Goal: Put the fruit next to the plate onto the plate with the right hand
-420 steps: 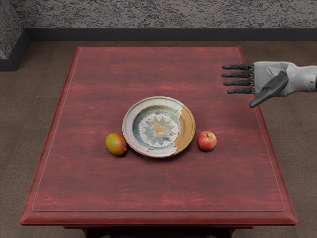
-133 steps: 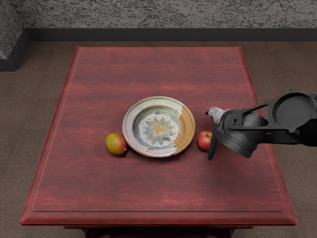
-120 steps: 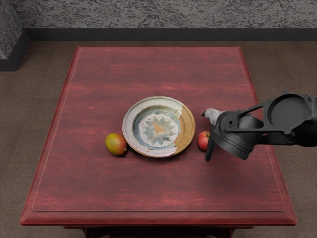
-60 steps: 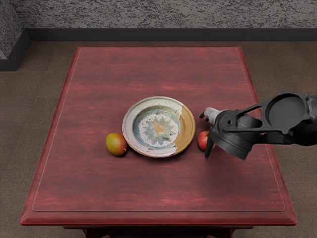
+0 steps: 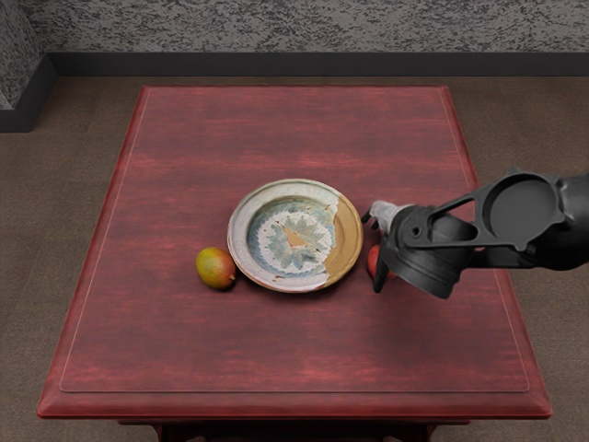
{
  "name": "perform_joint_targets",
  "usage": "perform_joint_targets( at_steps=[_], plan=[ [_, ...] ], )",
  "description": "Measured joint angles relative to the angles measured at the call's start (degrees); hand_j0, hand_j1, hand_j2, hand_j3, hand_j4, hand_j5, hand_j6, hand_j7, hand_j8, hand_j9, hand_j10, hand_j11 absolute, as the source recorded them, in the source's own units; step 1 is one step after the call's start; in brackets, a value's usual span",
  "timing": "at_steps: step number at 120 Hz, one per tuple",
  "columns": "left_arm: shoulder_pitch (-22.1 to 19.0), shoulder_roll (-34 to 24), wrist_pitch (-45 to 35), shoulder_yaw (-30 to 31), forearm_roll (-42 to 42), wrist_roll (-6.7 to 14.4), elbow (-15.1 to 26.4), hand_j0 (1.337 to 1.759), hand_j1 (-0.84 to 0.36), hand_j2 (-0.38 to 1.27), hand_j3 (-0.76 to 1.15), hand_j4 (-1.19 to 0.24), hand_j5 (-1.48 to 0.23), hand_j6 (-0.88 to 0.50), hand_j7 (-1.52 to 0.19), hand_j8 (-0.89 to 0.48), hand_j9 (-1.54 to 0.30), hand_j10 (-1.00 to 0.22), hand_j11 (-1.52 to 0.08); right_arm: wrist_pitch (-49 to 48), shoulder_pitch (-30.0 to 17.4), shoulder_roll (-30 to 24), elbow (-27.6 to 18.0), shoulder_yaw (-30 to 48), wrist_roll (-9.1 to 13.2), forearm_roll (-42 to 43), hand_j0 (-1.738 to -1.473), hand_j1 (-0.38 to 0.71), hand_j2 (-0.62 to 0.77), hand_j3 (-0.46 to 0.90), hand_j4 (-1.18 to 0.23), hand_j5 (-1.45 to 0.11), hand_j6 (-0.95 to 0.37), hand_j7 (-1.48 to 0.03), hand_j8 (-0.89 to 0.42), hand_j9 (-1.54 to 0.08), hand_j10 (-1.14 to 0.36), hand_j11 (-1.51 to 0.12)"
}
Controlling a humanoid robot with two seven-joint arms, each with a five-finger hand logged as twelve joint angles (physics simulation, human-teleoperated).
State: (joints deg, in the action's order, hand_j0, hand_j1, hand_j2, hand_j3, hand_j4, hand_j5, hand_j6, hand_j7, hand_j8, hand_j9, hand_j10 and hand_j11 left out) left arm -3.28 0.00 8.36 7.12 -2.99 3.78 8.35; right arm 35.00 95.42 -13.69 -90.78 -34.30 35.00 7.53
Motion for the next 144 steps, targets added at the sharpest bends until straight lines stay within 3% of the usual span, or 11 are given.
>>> perform_joint_targets(
  at_steps=[23, 32, 43, 51, 62, 67, 71, 82, 94, 119, 144],
  plan=[
    [-0.06, 0.00, -0.01, 0.00, 0.00, 0.00, 0.00, 1.658, 0.35, 0.00, 0.00, 0.00, 0.00, 0.00, 0.00, 0.00, 0.00, 0.00, 0.00, 0.00, -0.36, -0.06, -0.01, 0.08, 0.00, -0.08, -1.658, 0.01, -0.06, 0.00, -0.30, -0.39, -0.30, -0.39, -0.30, -0.39, -0.30, -0.39],
    [-0.04, 0.00, -0.01, 0.00, 0.00, 0.00, 0.00, 1.658, 0.35, 0.00, 0.00, 0.00, 0.00, 0.00, 0.00, 0.00, 0.00, 0.00, 0.00, 0.00, -0.86, -0.32, 0.02, 0.29, -0.07, 0.17, -1.658, 0.13, -0.08, 0.00, -0.41, -0.50, -0.40, -0.52, -0.17, -0.59, -0.40, -0.52],
    [-0.05, 0.00, -0.01, 0.03, -0.02, 0.01, 0.00, 1.658, 0.35, 0.00, 0.00, 0.00, 0.00, 0.00, 0.00, 0.00, 0.00, 0.00, 0.00, -0.38, -1.59, -1.38, 0.08, 0.55, -0.46, 1.00, -1.656, 0.22, -0.05, 0.00, -0.50, -0.61, -0.49, -0.63, -0.19, -0.68, -0.48, -0.64],
    [-0.01, 0.00, -0.01, 0.05, -0.03, 0.02, 0.00, 1.658, 0.35, 0.00, 0.00, 0.00, 0.00, 0.00, 0.00, 0.00, 0.00, 0.00, 0.00, -0.62, -2.69, -2.45, 0.20, 1.24, -0.74, 1.81, -1.653, 0.29, 0.09, 0.00, -0.60, -0.73, -0.54, -0.76, -0.19, -0.74, -0.43, -0.77],
    [-0.06, 0.00, -0.01, 0.05, -0.03, 0.02, 0.00, 1.658, 0.35, 0.00, 0.00, 0.00, 0.00, 0.00, 0.00, 0.00, 0.00, 0.00, 0.00, -0.61, -5.54, -5.04, 0.45, 4.12, -0.78, 2.40, -1.648, 0.31, 0.19, 0.00, -0.72, -0.84, -0.55, -0.89, -0.08, -1.02, -0.44, -0.91],
    [-0.03, 0.00, -0.01, 0.06, -0.03, 0.02, 0.00, 1.658, 0.35, 0.00, 0.00, 0.00, 0.00, 0.00, 0.00, 0.00, 0.00, 0.00, 0.00, -0.69, -6.36, -5.80, 0.78, 4.95, -0.89, 2.46, -1.648, 0.32, 0.23, 0.00, -0.75, -0.89, -0.52, -0.94, -0.09, -1.05, -0.50, -0.77],
    [-0.03, 0.00, -0.01, 0.06, -0.03, 0.02, 0.00, 1.658, 0.35, 0.00, 0.00, 0.00, 0.00, 0.00, 0.00, 0.00, 0.00, 0.00, 0.00, -0.75, -7.26, -6.68, 1.02, 5.98, -0.97, 2.45, -1.646, 0.32, 0.23, 0.00, -0.77, -0.93, -0.52, -0.97, -0.09, -1.11, -0.48, -0.89],
    [-0.05, 0.00, -0.01, 0.08, -0.04, 0.03, 0.00, 1.658, 0.35, 0.00, 0.00, 0.00, 0.00, 0.00, 0.00, 0.00, 0.00, 0.00, 0.00, -1.07, -9.72, -10.35, 1.37, 9.26, -1.37, 2.75, -1.646, 0.33, 0.23, 0.00, -0.79, -1.02, -0.50, -1.03, -0.49, -0.61, -0.41, -1.05],
    [0.01, 0.00, -0.01, 0.03, -0.02, 0.01, 0.00, 1.658, 0.35, 0.00, 0.00, 0.00, 0.00, 0.00, 0.00, 0.00, 0.00, 0.00, 0.00, -0.46, -11.08, -15.65, 1.48, 12.89, -0.53, 1.20, -1.645, 0.35, 0.26, 0.00, -0.81, -1.09, -0.47, -1.07, -0.36, -0.85, -0.36, -1.10],
    [-0.02, 0.00, -0.01, 0.00, 0.00, 0.00, 0.00, 1.658, 0.35, 0.00, 0.00, 0.00, 0.00, 0.00, 0.00, 0.00, 0.00, 0.00, 0.00, -4.20, -22.63, -28.96, 3.16, 37.47, 0.11, 0.10, -1.643, 0.38, 0.21, 0.00, -0.84, -1.14, -0.43, -1.11, -0.23, -1.02, -0.32, -1.12],
    [-0.06, 0.00, -0.01, -0.01, 0.00, 0.00, 0.00, 1.658, 0.35, 0.00, 0.00, 0.00, 0.00, 0.00, 0.00, 0.00, 0.00, 0.00, 0.00, -18.96, -31.83, -30.89, 4.24, 55.43, 0.31, -4.06, -1.642, 0.36, 0.19, 0.00, -0.87, -1.13, -0.47, -1.13, -0.24, -1.06, -0.32, -1.12]
  ],
)
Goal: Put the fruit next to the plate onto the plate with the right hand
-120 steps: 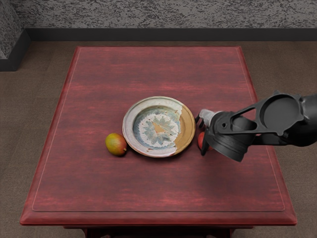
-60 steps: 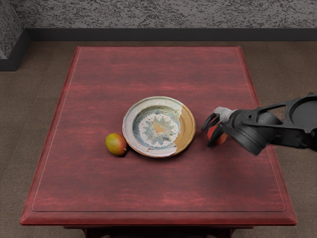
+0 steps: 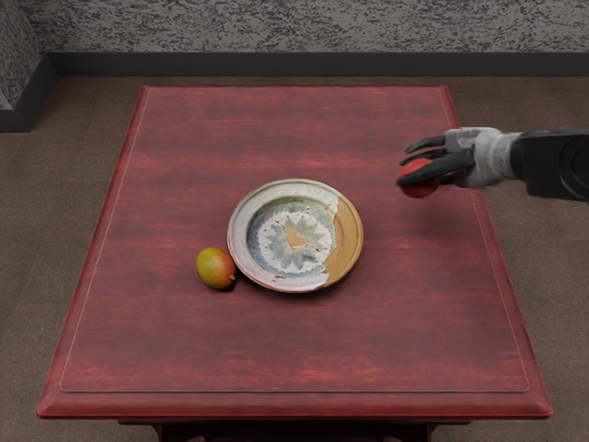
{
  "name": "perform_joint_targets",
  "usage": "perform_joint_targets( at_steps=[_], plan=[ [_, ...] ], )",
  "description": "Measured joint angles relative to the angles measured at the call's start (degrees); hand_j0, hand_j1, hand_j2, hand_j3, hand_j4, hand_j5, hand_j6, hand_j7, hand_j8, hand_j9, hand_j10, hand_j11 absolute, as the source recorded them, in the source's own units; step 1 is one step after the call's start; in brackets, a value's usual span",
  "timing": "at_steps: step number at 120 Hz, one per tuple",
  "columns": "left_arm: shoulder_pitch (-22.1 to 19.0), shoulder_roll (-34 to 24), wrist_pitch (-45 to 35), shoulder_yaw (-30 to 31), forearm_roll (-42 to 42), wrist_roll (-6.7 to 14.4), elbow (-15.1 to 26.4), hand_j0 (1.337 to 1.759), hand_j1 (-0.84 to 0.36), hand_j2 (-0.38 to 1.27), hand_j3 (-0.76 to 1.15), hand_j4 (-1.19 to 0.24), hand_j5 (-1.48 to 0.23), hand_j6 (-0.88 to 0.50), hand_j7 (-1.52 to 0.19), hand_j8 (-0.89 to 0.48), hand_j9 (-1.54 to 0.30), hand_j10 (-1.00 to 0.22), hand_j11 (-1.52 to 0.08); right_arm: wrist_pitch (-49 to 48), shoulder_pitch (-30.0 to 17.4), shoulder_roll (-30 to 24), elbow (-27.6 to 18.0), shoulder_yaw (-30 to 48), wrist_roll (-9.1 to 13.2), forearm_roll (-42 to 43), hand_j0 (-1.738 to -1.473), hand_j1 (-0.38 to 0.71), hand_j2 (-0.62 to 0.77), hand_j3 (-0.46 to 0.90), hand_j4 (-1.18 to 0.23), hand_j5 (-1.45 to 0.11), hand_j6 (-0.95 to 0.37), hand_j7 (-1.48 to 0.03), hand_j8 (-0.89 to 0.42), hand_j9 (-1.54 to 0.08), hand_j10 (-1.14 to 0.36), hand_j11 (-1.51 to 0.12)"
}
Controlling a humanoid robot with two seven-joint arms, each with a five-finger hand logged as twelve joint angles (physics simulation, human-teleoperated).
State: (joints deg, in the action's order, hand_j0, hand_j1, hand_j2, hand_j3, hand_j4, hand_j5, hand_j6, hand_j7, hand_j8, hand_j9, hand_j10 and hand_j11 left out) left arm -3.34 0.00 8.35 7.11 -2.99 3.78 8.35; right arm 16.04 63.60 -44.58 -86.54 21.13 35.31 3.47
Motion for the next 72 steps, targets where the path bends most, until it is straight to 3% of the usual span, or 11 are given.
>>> perform_joint_targets(
  at_steps=[33, 48, 72],
  plan=[
    [0.00, 0.00, 0.01, 0.00, 0.00, 0.01, 0.00, 1.658, 0.35, 0.00, 0.00, 0.00, 0.00, 0.00, 0.00, 0.00, 0.00, 0.00, 0.00, -4.84, -1.69, 12.23, 3.34, 4.66, 0.01, -1.78, -1.642, 0.32, 0.13, 0.00, -0.87, -1.15, -0.51, -1.13, -0.24, -1.12, -0.36, -1.13],
    [0.00, 0.00, 0.00, 0.00, 0.00, 0.00, 0.00, 1.658, 0.35, 0.00, 0.00, 0.00, 0.00, 0.00, 0.00, 0.00, 0.00, 0.00, 0.00, -5.52, -2.04, 17.44, 5.90, 4.65, -0.01, -0.45, -1.640, 0.31, 0.18, 0.00, -0.87, -1.15, -0.59, -1.13, -0.29, -1.13, -0.38, -1.14],
    [0.05, 0.00, 0.00, 0.00, 0.00, 0.00, 0.00, 1.658, 0.35, 0.00, 0.00, 0.00, 0.00, 0.00, 0.00, 0.00, 0.00, 0.00, 0.00, -7.49, -3.58, 20.50, 8.49, 4.37, -0.11, 2.12, -1.642, 0.27, 0.14, 0.00, -0.87, -1.15, -0.67, -1.13, -0.35, -1.15, -0.40, -1.16]
  ],
)
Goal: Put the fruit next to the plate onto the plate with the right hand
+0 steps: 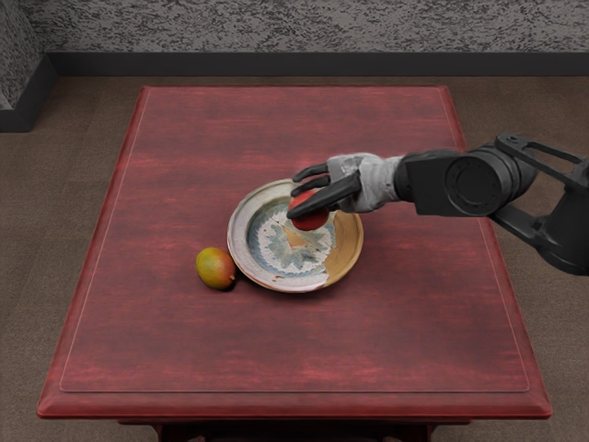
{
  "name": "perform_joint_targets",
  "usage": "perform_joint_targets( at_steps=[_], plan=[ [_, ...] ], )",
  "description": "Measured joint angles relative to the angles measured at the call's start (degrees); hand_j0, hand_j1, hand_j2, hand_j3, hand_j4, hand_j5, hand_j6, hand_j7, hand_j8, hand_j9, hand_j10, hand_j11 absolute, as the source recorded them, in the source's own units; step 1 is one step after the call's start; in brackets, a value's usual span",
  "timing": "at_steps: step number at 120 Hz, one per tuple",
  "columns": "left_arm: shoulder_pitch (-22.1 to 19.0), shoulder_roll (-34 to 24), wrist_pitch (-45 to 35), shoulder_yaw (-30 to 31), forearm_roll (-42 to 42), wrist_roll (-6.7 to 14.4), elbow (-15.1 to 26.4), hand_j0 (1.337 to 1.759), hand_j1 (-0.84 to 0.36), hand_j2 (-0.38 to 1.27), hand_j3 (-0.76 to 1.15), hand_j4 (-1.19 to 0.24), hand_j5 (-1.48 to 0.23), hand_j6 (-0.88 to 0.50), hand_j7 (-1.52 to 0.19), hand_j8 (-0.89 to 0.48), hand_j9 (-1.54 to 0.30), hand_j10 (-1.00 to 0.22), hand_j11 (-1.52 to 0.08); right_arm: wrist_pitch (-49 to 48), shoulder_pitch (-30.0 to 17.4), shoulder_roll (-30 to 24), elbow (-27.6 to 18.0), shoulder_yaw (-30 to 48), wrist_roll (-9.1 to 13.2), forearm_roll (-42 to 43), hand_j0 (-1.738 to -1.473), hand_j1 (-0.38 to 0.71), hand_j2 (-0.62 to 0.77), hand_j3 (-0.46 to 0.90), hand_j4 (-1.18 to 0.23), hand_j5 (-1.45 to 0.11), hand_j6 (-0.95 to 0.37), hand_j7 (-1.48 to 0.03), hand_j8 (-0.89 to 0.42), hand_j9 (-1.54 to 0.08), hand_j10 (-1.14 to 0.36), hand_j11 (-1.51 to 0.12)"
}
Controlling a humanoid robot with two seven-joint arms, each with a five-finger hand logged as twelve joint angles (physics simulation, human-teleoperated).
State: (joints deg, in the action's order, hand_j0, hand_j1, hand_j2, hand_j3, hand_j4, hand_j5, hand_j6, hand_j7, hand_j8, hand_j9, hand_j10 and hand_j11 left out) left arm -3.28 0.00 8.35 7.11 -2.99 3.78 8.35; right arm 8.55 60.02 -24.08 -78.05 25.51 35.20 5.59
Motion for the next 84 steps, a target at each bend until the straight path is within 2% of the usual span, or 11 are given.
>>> perform_joint_targets(
  at_steps=[6, 15, 21, 24, 26, 39, 46, 58, 69, 84],
  plan=[
    [-0.04, 0.00, 0.00, 0.00, 0.00, 0.00, 0.00, 1.658, 0.35, 0.00, 0.00, 0.00, 0.00, 0.00, 0.00, 0.00, 0.00, 0.00, 0.00, -0.18, -0.34, 0.19, 0.17, -0.11, 0.01, 0.23, -1.641, 0.25, 0.08, 0.00, -0.85, -1.14, -0.67, -1.12, -0.35, -1.13, -0.39, -1.15],
    [-0.05, 0.00, 0.00, 0.00, 0.00, 0.00, 0.00, 1.658, 0.35, 0.00, 0.00, 0.00, 0.00, 0.00, 0.00, 0.00, 0.00, 0.00, 0.00, -0.17, -0.74, 0.25, 0.24, -0.26, -0.10, 0.31, -1.646, 0.13, 0.03, 0.00, -0.65, -0.87, -0.53, -0.85, -0.30, -0.86, -0.34, -0.87],
    [-0.01, 0.00, 0.00, 0.00, 0.00, 0.00, 0.00, 1.658, 0.35, 0.00, 0.00, 0.00, 0.00, 0.00, 0.00, 0.00, 0.00, 0.00, 0.00, -0.21, -0.86, 0.12, 0.11, -0.31, -0.14, 0.29, -1.649, 0.03, 0.02, 0.00, -0.51, -0.68, -0.42, -0.67, -0.23, -0.68, -0.26, -0.69],
    [0.00, 0.00, 0.00, 0.00, 0.00, 0.00, 0.00, 1.658, 0.35, 0.00, 0.00, 0.00, 0.00, 0.00, 0.00, 0.00, 0.00, 0.00, 0.00, -0.38, -0.90, 0.05, 0.03, -0.29, -0.15, 0.20, -1.650, -0.02, 0.02, 0.00, -0.45, -0.60, -0.37, -0.59, -0.21, -0.60, -0.18, -0.61],
    [-0.04, 0.00, 0.00, 0.00, 0.00, 0.00, 0.00, 1.658, 0.35, 0.00, 0.00, 0.00, 0.00, 0.00, 0.00, 0.00, 0.00, 0.00, 0.00, -0.62, -0.92, -0.02, -0.02, -0.22, -0.16, 0.18, -1.651, -0.04, 0.02, 0.00, -0.41, -0.56, -0.34, -0.54, -0.19, -0.55, -0.14, -0.56],
    [-0.02, 0.00, 0.00, 0.00, 0.00, 0.00, 0.00, 1.658, 0.35, 0.00, 0.00, 0.00, 0.00, 0.00, 0.00, 0.00, 0.00, 0.00, 0.00, -4.40, -1.45, -2.27, -0.41, 2.04, -0.19, -0.56, -1.654, -0.17, 0.01, 0.00, -0.24, -0.33, -0.20, -0.32, -0.11, -0.33, -0.08, -0.33],
    [-0.04, 0.00, 0.00, 0.01, 0.00, 0.00, 0.00, 1.658, 0.35, 0.00, 0.00, 0.00, 0.00, 0.00, 0.00, 0.00, 0.00, 0.00, 0.00, -9.47, -3.46, -5.81, -0.56, 6.00, -0.20, -1.38, -1.655, -0.21, 0.01, 0.00, -0.18, -0.25, -0.15, -0.24, -0.08, -0.24, -0.06, -0.25],
    [-0.04, 0.00, 0.00, 0.00, 0.00, 0.00, 0.00, 1.658, 0.35, 0.00, 0.00, 0.00, 0.00, 0.00, 0.00, 0.00, 0.00, 0.00, 0.00, -21.49, -9.30, -15.31, -0.36, 14.23, -0.20, -5.95, -1.656, -0.27, 0.00, 0.00, -0.11, -0.15, -0.09, -0.15, -0.05, -0.15, -0.04, -0.15],
    [-0.03, 0.00, 0.00, 0.00, 0.00, 0.00, 0.00, 1.658, 0.35, 0.00, 0.00, 0.00, 0.00, 0.00, 0.00, 0.00, 0.00, 0.00, 0.00, -29.64, -12.82, -23.63, 1.04, 17.98, -0.20, -9.73, -1.657, -0.30, 0.00, 0.00, -0.07, -0.10, -0.06, -0.09, -0.03, -0.10, -0.02, -0.10],
    [1.56, 0.00, 0.00, -0.01, 0.00, -0.06, 0.00, 1.658, 0.35, 0.00, 0.00, 0.00, 0.00, 0.00, 0.00, 0.00, 0.00, 0.00, 0.00, -34.81, -15.20, -28.52, 2.13, 19.82, -0.20, -12.15, -1.657, -0.32, 0.00, 0.00, -0.04, -0.05, -0.03, -0.05, -0.02, -0.05, -0.01, -0.05]
  ],
)
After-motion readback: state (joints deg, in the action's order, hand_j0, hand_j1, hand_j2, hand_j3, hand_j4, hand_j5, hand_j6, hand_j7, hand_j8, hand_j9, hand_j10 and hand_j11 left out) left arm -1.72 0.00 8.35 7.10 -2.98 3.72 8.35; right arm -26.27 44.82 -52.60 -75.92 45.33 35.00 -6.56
